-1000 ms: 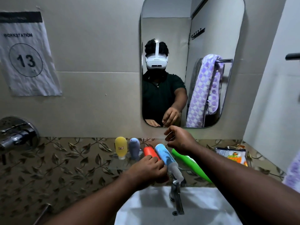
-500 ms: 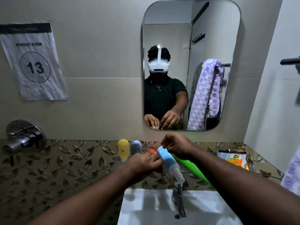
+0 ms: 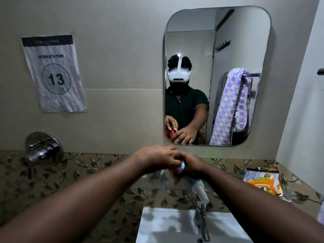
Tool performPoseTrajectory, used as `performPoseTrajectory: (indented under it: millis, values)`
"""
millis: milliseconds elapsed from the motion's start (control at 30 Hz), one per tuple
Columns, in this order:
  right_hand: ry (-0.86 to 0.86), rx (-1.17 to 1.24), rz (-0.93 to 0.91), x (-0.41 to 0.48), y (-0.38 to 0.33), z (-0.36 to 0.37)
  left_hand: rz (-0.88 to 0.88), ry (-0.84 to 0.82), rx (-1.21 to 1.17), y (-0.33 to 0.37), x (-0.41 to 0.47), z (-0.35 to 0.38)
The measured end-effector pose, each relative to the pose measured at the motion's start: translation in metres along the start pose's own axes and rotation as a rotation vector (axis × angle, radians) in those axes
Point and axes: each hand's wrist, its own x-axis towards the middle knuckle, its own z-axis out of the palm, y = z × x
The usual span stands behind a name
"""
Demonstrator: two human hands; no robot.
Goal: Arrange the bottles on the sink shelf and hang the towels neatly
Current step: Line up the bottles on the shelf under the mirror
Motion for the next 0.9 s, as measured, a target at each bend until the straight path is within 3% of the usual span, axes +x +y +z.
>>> performPoseTrajectory:
  millis: [167,300,400,567,900]
  values:
    - [0.112,0.090,-0.007,0.004,0.001,0.006,-0.076,-0.031,-0.106,-0.008,0.010,-0.015]
    - [0.210,0.188,0.088,0.005,0.007,0.011,-0.186,0.150,-0.195,-0.013,0.022,-0.003]
    - [0.213,0.291,0.152,0.009,0.011,0.014,-0.304,0.229,-0.398,-0.013,0.017,-0.005]
    - [0.193,0.360,0.158,0.017,0.013,0.018,-0.483,0.215,-0.715,-0.024,0.013,-0.005]
    - [0.133,0.414,0.207,0.026,0.016,0.015,-0.483,0.285,-0.767,-0.038,0.024,0.008]
